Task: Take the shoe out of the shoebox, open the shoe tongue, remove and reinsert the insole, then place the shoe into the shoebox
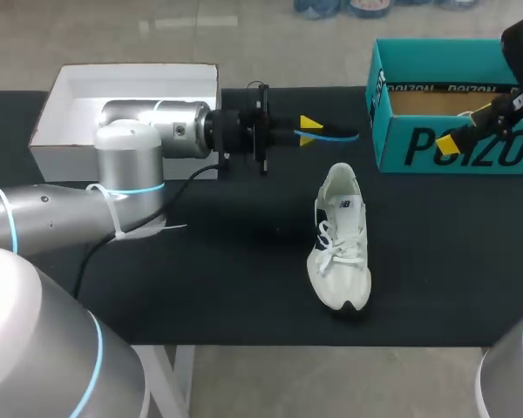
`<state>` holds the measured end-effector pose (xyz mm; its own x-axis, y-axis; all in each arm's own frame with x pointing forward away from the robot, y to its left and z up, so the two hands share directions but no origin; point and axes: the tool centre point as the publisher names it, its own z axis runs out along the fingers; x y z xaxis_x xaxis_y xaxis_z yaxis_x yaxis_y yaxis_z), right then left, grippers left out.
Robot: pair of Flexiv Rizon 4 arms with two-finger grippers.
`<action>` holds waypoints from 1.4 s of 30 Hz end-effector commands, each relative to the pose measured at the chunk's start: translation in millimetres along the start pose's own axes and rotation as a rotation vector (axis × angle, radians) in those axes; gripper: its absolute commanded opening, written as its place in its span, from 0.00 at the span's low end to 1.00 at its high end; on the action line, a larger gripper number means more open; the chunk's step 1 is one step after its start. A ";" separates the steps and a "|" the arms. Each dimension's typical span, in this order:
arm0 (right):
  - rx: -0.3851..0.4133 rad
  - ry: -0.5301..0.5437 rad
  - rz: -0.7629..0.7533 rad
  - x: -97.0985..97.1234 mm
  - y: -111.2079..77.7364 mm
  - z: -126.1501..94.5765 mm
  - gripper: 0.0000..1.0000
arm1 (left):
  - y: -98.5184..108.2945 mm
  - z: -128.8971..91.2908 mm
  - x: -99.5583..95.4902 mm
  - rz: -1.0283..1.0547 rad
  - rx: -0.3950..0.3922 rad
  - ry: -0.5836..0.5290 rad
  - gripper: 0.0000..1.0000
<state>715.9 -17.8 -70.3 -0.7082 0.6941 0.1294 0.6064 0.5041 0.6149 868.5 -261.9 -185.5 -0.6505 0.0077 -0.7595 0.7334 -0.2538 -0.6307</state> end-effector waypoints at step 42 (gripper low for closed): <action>0.004 0.002 0.001 -1.1 1.8 1.3 1.00 | -9.9 3.6 -54.3 -2.220 0.137 -0.488 0.00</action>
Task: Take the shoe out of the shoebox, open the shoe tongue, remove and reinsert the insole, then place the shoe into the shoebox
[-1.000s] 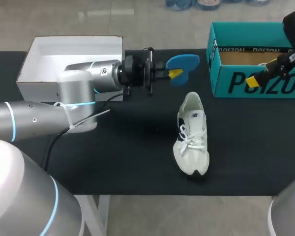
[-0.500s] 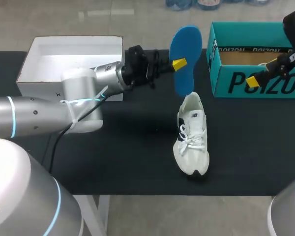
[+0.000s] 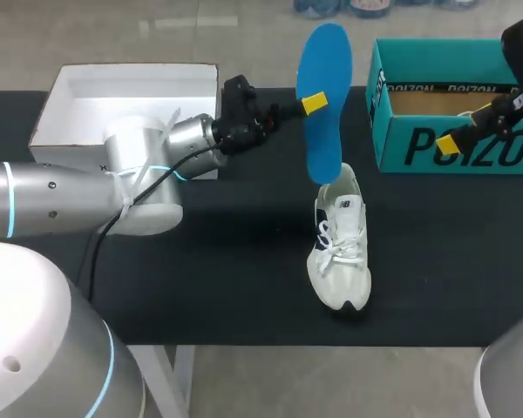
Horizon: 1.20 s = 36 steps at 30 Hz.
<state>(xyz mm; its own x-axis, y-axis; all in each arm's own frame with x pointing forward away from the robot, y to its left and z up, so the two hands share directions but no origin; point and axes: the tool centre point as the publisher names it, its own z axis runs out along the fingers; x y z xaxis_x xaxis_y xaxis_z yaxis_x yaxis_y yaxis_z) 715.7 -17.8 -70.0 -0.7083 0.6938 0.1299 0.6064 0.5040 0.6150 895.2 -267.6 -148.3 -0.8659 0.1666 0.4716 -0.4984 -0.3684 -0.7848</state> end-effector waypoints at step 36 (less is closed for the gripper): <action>0.190 -0.186 -0.064 10.2 46.9 -8.3 1.00 | 0.6 9.1 -3.4 -1.194 -0.022 -0.391 0.00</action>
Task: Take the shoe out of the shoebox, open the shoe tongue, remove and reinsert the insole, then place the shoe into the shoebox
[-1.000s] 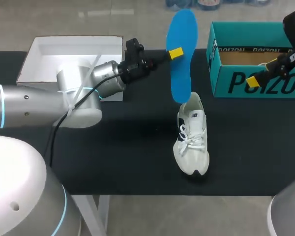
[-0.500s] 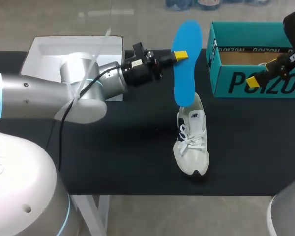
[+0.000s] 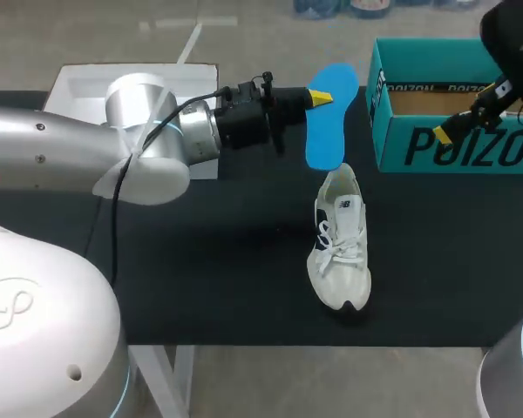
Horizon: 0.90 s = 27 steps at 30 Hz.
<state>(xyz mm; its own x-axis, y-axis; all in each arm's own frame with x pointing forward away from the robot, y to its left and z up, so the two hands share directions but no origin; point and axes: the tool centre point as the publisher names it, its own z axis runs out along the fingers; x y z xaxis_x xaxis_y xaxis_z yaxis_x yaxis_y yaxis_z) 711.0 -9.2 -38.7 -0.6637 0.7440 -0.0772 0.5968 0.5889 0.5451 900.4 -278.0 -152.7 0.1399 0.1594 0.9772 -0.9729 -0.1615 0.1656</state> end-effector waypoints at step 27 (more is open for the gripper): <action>0.121 0.011 -0.009 3.3 38.5 15.7 1.00 | 2.8 -0.9 5.7 -0.043 0.003 -0.066 0.00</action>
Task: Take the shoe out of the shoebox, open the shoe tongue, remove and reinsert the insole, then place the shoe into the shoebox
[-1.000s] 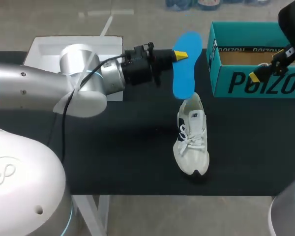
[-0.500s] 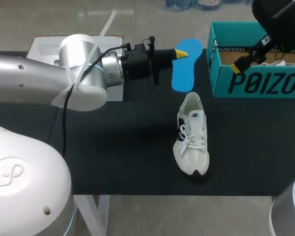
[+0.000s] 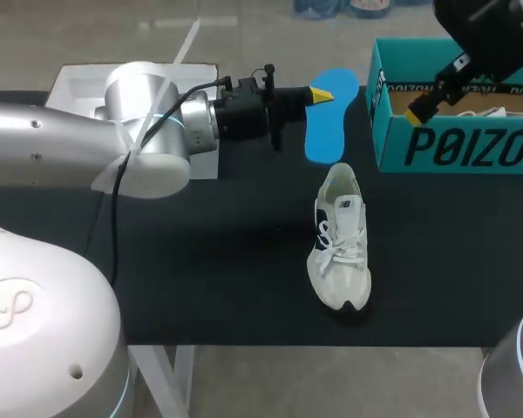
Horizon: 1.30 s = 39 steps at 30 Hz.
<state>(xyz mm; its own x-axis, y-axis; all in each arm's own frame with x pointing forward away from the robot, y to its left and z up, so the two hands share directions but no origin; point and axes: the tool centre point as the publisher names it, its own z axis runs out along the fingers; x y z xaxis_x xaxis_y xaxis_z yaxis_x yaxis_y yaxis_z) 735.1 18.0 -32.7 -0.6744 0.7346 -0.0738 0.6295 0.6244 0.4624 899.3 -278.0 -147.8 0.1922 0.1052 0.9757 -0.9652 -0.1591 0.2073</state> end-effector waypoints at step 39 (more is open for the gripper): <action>0.025 0.001 0.001 -0.6 4.9 0.8 1.00 | 92.4 -47.8 -19.4 1.054 -0.026 0.071 0.00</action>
<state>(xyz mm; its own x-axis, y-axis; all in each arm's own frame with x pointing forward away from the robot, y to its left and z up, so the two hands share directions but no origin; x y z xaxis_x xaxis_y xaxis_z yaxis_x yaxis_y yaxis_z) 736.7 19.7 -31.6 -0.6735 0.7355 -0.0741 0.6379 0.6288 0.4446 800.8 -246.8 -148.4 -0.5448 0.0069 0.8386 -0.8303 -0.1447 -0.5382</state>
